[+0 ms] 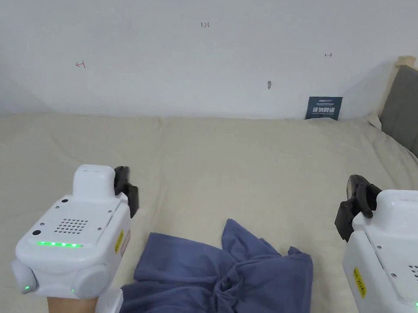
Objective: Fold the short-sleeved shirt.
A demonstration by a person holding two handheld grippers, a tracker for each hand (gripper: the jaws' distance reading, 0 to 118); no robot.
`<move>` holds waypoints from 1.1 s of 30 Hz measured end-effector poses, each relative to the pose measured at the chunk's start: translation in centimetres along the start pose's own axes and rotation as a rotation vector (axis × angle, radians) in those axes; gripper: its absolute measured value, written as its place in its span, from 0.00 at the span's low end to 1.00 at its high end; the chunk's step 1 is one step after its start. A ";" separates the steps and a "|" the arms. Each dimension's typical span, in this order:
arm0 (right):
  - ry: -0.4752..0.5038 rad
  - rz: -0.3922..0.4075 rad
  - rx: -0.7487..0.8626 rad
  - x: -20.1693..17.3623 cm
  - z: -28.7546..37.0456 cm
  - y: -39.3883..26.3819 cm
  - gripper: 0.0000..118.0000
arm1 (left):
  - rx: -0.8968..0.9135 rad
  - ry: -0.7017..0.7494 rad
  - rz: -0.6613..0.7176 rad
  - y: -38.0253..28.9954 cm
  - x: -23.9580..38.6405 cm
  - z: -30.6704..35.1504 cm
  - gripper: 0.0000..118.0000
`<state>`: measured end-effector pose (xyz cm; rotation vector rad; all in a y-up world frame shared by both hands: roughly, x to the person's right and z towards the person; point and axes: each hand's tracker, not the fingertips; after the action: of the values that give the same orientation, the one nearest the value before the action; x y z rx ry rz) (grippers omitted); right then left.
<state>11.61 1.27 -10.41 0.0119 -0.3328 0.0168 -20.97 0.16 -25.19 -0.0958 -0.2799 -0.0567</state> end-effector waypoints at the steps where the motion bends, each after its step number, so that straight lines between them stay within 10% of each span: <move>1: 0.005 0.001 0.001 -0.1 0.0 0.0 0.00 | 0.006 0.007 0.014 -0.2 -0.3 0.2 0.00; 20: 0.041 0.001 -0.078 -0.8 -0.4 -2.7 0.00 | -0.730 -0.047 0.223 -13.8 -3.9 -0.2 0.02; 23: 0.047 0.004 -0.096 -0.9 -0.5 -3.3 0.00 | -0.833 -0.008 0.239 -16.7 -4.1 0.0 0.70; 24: 0.050 0.003 -0.102 -1.0 -0.6 -3.5 0.00 | -0.874 -0.006 0.241 -17.6 -4.2 -0.1 0.76; 33: 0.062 0.012 -0.156 -1.0 -1.1 -5.1 0.00 | -0.972 0.084 0.220 -23.4 -2.5 -0.3 0.75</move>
<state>11.13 -3.87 -11.80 -0.1448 -0.2710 0.0029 -24.90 -22.98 -24.13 -1.0860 -0.1357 0.0266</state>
